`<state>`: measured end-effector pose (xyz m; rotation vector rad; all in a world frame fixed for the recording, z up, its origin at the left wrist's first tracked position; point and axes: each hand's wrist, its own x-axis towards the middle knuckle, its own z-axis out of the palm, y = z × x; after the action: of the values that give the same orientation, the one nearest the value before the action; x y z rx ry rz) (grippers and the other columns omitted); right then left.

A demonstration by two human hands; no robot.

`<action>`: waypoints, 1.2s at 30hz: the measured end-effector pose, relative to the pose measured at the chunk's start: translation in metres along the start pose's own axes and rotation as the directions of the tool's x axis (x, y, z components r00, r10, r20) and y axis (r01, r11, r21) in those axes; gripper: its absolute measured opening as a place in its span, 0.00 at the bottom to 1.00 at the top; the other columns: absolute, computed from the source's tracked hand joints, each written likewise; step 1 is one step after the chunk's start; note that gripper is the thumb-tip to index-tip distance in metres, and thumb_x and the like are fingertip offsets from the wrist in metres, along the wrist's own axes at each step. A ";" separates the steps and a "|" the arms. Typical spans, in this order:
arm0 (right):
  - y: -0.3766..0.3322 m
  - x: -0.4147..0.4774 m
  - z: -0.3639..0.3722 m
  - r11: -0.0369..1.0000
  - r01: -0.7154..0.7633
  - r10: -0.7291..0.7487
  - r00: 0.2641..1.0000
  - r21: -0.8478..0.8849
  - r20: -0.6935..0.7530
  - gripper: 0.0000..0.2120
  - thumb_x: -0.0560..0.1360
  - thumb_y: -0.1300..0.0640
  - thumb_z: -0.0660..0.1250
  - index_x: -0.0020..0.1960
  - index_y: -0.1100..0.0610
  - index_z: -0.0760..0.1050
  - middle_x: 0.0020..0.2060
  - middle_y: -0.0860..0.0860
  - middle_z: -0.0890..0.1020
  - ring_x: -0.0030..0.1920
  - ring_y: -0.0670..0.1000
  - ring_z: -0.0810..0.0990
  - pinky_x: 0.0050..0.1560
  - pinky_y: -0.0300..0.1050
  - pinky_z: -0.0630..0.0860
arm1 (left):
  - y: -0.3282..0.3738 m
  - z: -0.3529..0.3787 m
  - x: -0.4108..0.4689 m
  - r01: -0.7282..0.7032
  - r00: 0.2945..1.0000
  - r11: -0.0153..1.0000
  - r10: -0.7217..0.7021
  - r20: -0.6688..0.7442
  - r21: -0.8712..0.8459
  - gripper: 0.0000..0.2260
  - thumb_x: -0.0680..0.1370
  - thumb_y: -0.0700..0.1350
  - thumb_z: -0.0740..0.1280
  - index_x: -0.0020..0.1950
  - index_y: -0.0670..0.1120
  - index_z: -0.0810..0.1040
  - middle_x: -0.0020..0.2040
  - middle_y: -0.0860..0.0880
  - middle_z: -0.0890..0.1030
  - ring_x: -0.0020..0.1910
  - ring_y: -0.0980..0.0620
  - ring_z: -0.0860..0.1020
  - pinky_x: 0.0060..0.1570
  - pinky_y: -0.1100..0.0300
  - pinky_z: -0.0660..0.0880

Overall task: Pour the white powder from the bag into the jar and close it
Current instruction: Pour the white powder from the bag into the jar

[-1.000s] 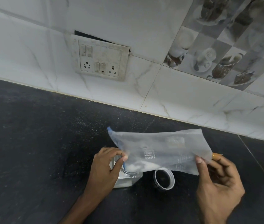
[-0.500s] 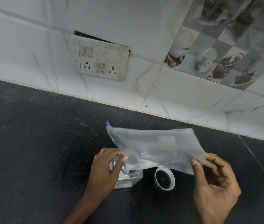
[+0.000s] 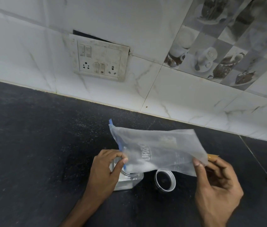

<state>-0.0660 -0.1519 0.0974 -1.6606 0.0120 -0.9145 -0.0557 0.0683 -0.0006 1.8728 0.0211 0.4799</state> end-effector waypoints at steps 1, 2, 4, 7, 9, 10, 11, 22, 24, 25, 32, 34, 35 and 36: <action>0.001 0.001 -0.001 1.000 -0.011 0.012 1.000 0.014 -0.022 0.14 0.69 0.65 0.75 0.48 0.49 0.79 0.41 0.40 0.86 0.41 0.39 0.84 0.48 0.31 0.77 | 0.000 0.001 0.000 0.000 1.000 1.000 0.000 0.002 -0.001 0.10 0.74 0.58 0.64 0.44 0.56 0.81 0.44 0.64 0.81 0.51 0.61 0.78 0.53 0.48 0.77; 0.002 0.003 -0.003 1.000 -0.020 0.021 0.999 0.022 -0.034 0.15 0.69 0.65 0.75 0.48 0.48 0.79 0.40 0.41 0.86 0.41 0.40 0.84 0.48 0.31 0.77 | -0.001 0.001 0.000 0.003 1.000 1.000 -0.003 0.006 0.002 0.11 0.74 0.58 0.64 0.44 0.54 0.82 0.44 0.63 0.82 0.50 0.60 0.78 0.52 0.47 0.77; 0.002 0.002 -0.002 1.000 -0.017 0.017 1.000 0.004 -0.004 0.14 0.69 0.64 0.75 0.49 0.48 0.79 0.41 0.42 0.86 0.42 0.40 0.84 0.48 0.31 0.78 | -0.001 0.001 0.000 0.008 1.000 1.000 -0.008 0.005 0.010 0.12 0.74 0.58 0.64 0.45 0.53 0.82 0.45 0.63 0.82 0.51 0.60 0.78 0.52 0.47 0.77; 0.002 0.001 -0.002 1.000 -0.008 0.008 1.000 -0.006 -0.008 0.14 0.69 0.66 0.74 0.49 0.50 0.78 0.41 0.41 0.86 0.42 0.40 0.84 0.48 0.31 0.78 | -0.001 0.001 0.000 0.000 1.000 1.000 0.000 -0.004 0.002 0.09 0.74 0.58 0.64 0.45 0.57 0.81 0.45 0.65 0.81 0.51 0.62 0.78 0.53 0.49 0.77; 0.002 0.002 -0.003 1.000 -0.017 0.017 0.999 0.011 -0.034 0.15 0.70 0.67 0.75 0.49 0.49 0.78 0.40 0.40 0.86 0.41 0.39 0.84 0.47 0.30 0.77 | -0.001 0.000 -0.001 -0.003 1.000 1.000 0.003 -0.002 -0.002 0.07 0.75 0.58 0.64 0.44 0.58 0.80 0.43 0.64 0.81 0.49 0.61 0.78 0.51 0.48 0.77; 0.002 0.002 -0.003 1.000 -0.015 0.015 1.000 0.008 -0.026 0.14 0.70 0.66 0.75 0.49 0.50 0.78 0.40 0.41 0.86 0.41 0.39 0.84 0.47 0.31 0.77 | 0.000 0.000 -0.001 -0.005 1.000 1.000 0.005 -0.004 -0.004 0.07 0.75 0.58 0.64 0.44 0.58 0.79 0.43 0.64 0.81 0.49 0.61 0.78 0.51 0.48 0.77; 0.002 0.002 -0.003 1.000 -0.012 0.012 1.000 0.002 -0.018 0.14 0.69 0.65 0.75 0.49 0.50 0.79 0.41 0.41 0.86 0.41 0.40 0.84 0.47 0.31 0.78 | 0.000 0.000 -0.001 -0.006 1.000 1.000 0.006 -0.007 -0.005 0.06 0.75 0.58 0.64 0.44 0.59 0.79 0.43 0.65 0.81 0.49 0.62 0.78 0.51 0.48 0.77; -0.001 0.001 -0.001 0.999 -0.018 0.019 0.999 0.033 -0.040 0.13 0.68 0.62 0.75 0.49 0.48 0.78 0.41 0.41 0.86 0.41 0.40 0.84 0.47 0.31 0.77 | 0.001 0.000 -0.001 -0.029 1.000 0.999 0.029 -0.003 0.013 0.03 0.75 0.58 0.64 0.44 0.62 0.77 0.49 0.68 0.79 0.50 0.64 0.76 0.51 0.52 0.77; 0.000 0.001 -0.001 1.000 -0.005 0.005 1.000 0.000 -0.001 0.14 0.69 0.64 0.74 0.49 0.50 0.79 0.42 0.41 0.86 0.42 0.40 0.84 0.48 0.31 0.78 | 0.000 0.000 -0.002 -0.028 1.000 1.000 0.028 -0.010 0.006 0.06 0.75 0.58 0.64 0.45 0.61 0.79 0.52 0.67 0.79 0.51 0.64 0.77 0.52 0.51 0.77; 0.001 0.000 -0.001 1.000 0.002 -0.003 1.000 -0.003 -0.002 0.14 0.69 0.65 0.74 0.50 0.50 0.79 0.42 0.41 0.86 0.42 0.40 0.84 0.48 0.31 0.78 | 0.000 0.000 -0.001 -0.025 1.000 1.000 0.025 -0.010 0.002 0.06 0.74 0.59 0.64 0.45 0.60 0.79 0.52 0.67 0.79 0.51 0.64 0.77 0.52 0.51 0.77; 0.002 0.000 -0.003 1.000 0.011 -0.010 0.999 0.012 -0.032 0.15 0.69 0.66 0.75 0.49 0.49 0.78 0.42 0.41 0.86 0.42 0.40 0.84 0.48 0.32 0.78 | -0.001 0.000 -0.001 -0.020 1.000 1.000 0.020 -0.010 0.005 0.07 0.74 0.58 0.65 0.44 0.59 0.80 0.44 0.67 0.80 0.50 0.62 0.78 0.52 0.48 0.77; 0.002 0.003 -0.003 1.000 0.008 -0.007 0.999 0.022 -0.053 0.15 0.69 0.64 0.75 0.49 0.48 0.78 0.42 0.41 0.86 0.43 0.40 0.84 0.48 0.32 0.77 | -0.001 0.001 -0.002 -0.016 1.000 1.000 0.016 -0.001 0.003 0.06 0.75 0.58 0.64 0.44 0.60 0.79 0.43 0.66 0.80 0.49 0.61 0.78 0.50 0.48 0.77; 0.002 0.003 -0.003 1.000 0.007 -0.007 1.000 0.008 -0.030 0.14 0.69 0.64 0.75 0.50 0.49 0.78 0.42 0.41 0.86 0.43 0.40 0.84 0.48 0.31 0.78 | -0.002 0.001 -0.002 -0.014 1.000 1.000 0.014 -0.002 0.001 0.04 0.75 0.58 0.64 0.43 0.61 0.78 0.43 0.66 0.80 0.49 0.61 0.78 0.50 0.48 0.77; 0.002 0.003 -0.003 1.000 0.010 -0.010 1.000 -0.009 -0.003 0.14 0.69 0.65 0.74 0.50 0.50 0.78 0.43 0.41 0.86 0.43 0.40 0.84 0.48 0.31 0.78 | -0.002 0.000 -0.002 -0.013 1.000 1.000 0.013 -0.006 0.002 0.04 0.75 0.58 0.64 0.44 0.62 0.78 0.44 0.66 0.80 0.50 0.61 0.78 0.51 0.49 0.77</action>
<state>-0.0649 -0.1559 0.0972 -1.6689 0.0092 -0.9259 -0.0570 0.0685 -0.0033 1.8740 0.0129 0.4946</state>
